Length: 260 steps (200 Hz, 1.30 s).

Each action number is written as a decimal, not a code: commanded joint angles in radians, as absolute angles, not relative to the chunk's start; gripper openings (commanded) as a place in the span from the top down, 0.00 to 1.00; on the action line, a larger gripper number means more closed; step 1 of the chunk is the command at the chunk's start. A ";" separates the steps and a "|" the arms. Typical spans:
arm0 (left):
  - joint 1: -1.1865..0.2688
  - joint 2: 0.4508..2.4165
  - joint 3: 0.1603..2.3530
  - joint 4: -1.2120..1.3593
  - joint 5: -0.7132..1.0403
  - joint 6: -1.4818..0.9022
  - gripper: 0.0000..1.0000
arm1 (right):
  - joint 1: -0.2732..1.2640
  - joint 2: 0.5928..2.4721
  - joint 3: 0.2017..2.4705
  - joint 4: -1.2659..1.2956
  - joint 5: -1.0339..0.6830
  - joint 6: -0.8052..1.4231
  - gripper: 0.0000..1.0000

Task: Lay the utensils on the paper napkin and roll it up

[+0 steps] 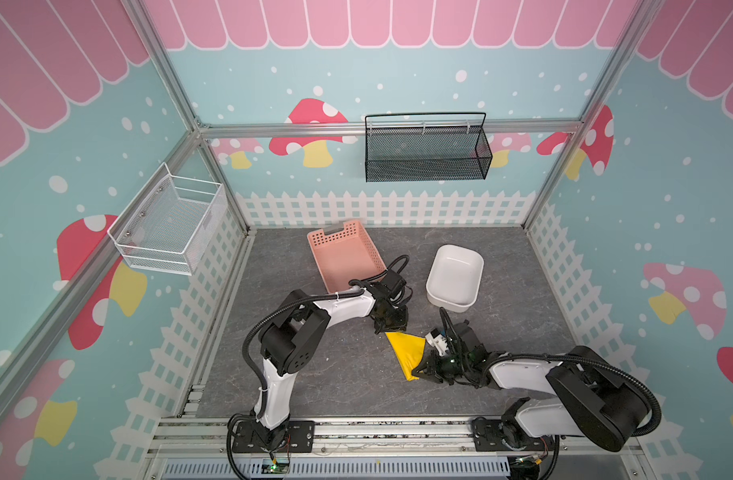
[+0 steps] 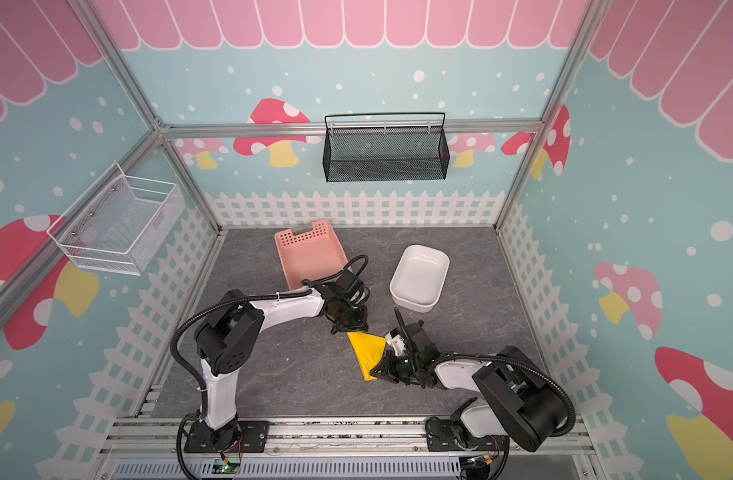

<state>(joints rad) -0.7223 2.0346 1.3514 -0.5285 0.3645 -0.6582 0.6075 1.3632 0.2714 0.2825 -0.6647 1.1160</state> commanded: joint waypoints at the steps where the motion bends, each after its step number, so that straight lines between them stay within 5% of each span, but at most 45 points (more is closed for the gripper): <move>1: -0.726 2.049 1.366 -0.575 0.334 -0.629 0.89 | 0.607 1.349 0.249 0.190 -0.610 1.126 1.00; 142: -0.729 2.048 1.357 -0.585 0.320 -0.651 0.91 | 0.609 1.279 0.172 0.187 -0.567 1.210 1.00; 260: -0.819 1.856 1.374 -0.661 0.295 -0.625 0.80 | 0.609 1.305 0.175 0.198 -0.577 1.196 1.00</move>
